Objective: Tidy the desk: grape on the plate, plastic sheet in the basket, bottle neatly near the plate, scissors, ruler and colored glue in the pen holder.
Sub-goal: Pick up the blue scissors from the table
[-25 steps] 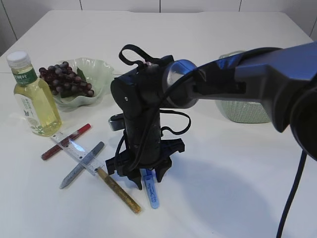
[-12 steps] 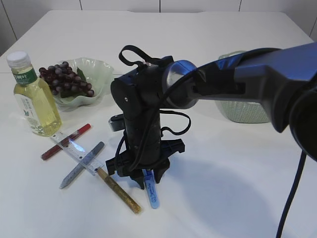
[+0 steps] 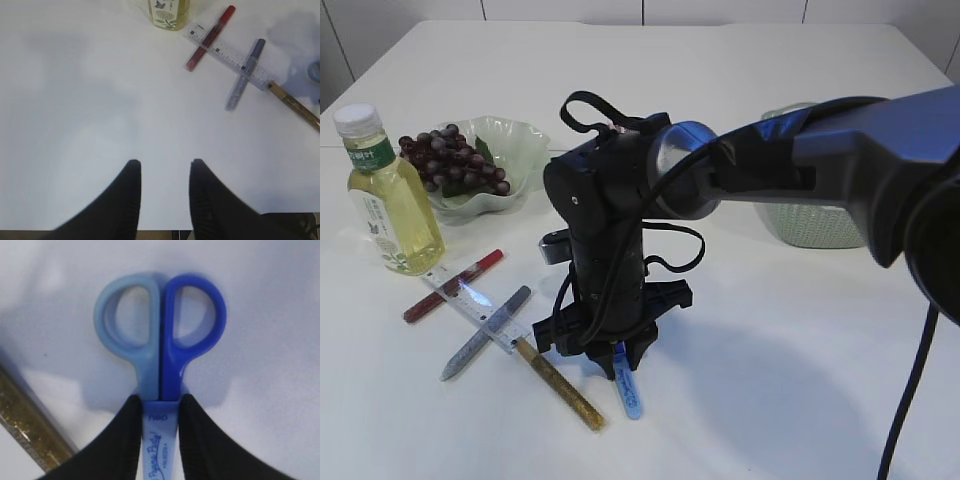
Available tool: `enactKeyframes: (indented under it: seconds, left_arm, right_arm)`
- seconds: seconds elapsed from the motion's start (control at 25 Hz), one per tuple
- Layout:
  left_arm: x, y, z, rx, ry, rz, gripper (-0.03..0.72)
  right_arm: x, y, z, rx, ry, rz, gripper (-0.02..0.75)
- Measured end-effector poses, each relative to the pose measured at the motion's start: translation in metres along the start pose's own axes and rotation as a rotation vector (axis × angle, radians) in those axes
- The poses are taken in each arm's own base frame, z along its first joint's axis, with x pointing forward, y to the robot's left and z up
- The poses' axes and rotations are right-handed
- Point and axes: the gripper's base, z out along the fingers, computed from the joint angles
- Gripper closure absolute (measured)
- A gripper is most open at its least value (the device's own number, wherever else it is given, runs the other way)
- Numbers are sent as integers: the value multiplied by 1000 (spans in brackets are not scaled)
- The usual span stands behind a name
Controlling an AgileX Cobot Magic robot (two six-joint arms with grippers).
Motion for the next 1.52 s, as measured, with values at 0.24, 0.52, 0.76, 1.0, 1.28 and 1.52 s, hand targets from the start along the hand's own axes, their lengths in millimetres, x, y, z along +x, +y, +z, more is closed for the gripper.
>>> enactKeyframes:
  seconds: [0.24, 0.52, 0.76, 1.0, 1.28, 1.52]
  left_arm:
    - [0, 0, 0, 0, 0, 0, 446]
    - [0, 0, 0, 0, 0, 0, 446]
    - [0, 0, 0, 0, 0, 0, 446]
    - [0, 0, 0, 2, 1, -1, 446]
    - [0, 0, 0, 2, 1, -1, 446]
    - [0, 0, 0, 2, 1, -1, 446]
  right_arm:
    - [0, 0, 0, -1, -2, -5, 521]
    - [5, 0, 0, -7, 54, -76, 521]
    - [7, 0, 0, -1, 82, -98, 521]
    - [8, 0, 0, -1, 86, -117, 521]
    - [8, -1, 0, -1, 89, -146, 521]
    - [7, 0, 0, -3, 82, -146, 522]
